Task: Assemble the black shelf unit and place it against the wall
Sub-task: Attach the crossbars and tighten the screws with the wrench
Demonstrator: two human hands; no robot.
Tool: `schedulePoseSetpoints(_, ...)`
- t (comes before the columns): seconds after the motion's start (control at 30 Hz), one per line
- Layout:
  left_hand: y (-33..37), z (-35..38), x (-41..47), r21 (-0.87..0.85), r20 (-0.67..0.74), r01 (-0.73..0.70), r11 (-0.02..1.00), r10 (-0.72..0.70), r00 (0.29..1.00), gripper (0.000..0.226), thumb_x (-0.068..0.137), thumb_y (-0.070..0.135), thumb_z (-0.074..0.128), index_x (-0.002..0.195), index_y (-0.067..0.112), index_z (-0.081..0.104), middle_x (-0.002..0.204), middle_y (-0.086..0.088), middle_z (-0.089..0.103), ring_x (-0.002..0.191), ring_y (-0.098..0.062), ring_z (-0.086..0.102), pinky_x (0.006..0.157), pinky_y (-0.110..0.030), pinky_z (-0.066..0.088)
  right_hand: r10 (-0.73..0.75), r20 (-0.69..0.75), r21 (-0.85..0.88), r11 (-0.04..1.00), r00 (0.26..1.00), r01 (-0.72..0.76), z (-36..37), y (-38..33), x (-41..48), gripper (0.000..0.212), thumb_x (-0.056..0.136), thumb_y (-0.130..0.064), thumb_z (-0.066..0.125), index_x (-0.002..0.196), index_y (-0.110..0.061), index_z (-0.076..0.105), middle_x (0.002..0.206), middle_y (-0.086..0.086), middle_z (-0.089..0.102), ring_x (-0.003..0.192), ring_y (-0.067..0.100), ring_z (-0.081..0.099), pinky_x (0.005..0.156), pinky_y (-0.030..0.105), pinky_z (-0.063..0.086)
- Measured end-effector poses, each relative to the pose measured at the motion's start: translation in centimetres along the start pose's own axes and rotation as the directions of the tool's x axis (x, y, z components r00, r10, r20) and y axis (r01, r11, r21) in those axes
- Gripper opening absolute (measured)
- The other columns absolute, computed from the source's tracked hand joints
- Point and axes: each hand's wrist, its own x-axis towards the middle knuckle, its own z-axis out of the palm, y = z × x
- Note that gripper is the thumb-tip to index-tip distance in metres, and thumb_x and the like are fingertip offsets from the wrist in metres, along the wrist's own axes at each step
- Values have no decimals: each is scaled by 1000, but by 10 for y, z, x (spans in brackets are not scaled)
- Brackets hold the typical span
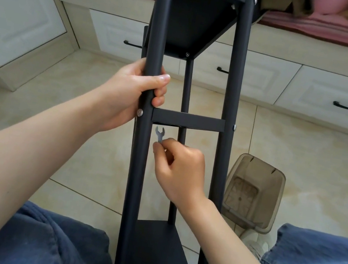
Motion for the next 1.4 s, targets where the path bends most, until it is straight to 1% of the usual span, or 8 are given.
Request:
schedulePoseSetpoints(0.1,-1,2,1,-7,-9,-6,1000,5,1000,11,103,9,51,95,14,46,65,3,48,56,-11,46,67,-26,40,-74,31,58,996,997,72,-20,-7,10,28,94,-15,59,68,-6,63,53,-1,55,45,13,49,46,36,41)
schedulePoseSetpoints(0.27,1,2,2,-19,-16,-4,1000,3,1000,10,102,9,52,96,13,46,66,2,47,56,-12,46,59,-21,43,-140,108,162,979,984,122,-61,-26,38,29,96,-13,58,69,-2,61,57,0,53,50,12,48,50,24,37)
schedulePoseSetpoints(0.4,3,-1,-1,-24,0,-7,1000,7,1000,9,102,9,53,97,14,48,67,2,48,57,-12,46,60,-21,44,83,131,33,996,988,-88,-95,-32,78,30,94,-14,61,65,-5,63,54,-3,50,51,10,43,52,22,34)
schedulePoseSetpoints(0.6,6,2,-10,-27,58,-11,1000,13,998,7,103,14,51,98,14,46,65,2,48,58,-13,46,58,-20,43,424,349,-270,900,836,-344,-145,-24,128,22,88,-24,65,70,-18,76,79,-5,66,76,9,56,64,23,41)
schedulePoseSetpoints(0.8,7,10,-13,-43,107,-30,999,34,994,6,102,10,50,98,12,47,65,1,47,57,-14,45,63,-23,42,475,434,-2,850,766,-526,-161,-16,130,18,93,-20,64,85,-10,78,101,4,74,104,16,64,88,29,52)
schedulePoseSetpoints(0.97,6,15,-12,-43,129,-54,998,59,990,3,101,7,50,103,10,49,65,0,45,56,-15,44,62,-23,40,521,376,414,646,766,-642,-163,-15,138,14,93,-11,64,90,1,72,89,10,73,97,28,70,88,40,59)
schedulePoseSetpoints(1.1,10,12,-9,-36,92,-75,997,78,993,11,101,7,51,110,12,50,67,0,44,59,-14,45,63,-23,42,454,355,464,673,817,-575,-163,-21,143,14,92,-9,64,85,-1,72,86,8,71,89,22,67,88,41,59)
schedulePoseSetpoints(1.4,12,-3,6,47,-52,-91,995,94,994,21,102,4,51,113,21,55,72,1,49,66,-16,49,74,-44,25,353,331,529,699,875,-481,-159,-46,157,13,91,-11,66,83,-5,74,84,5,70,85,20,66,81,37,58)
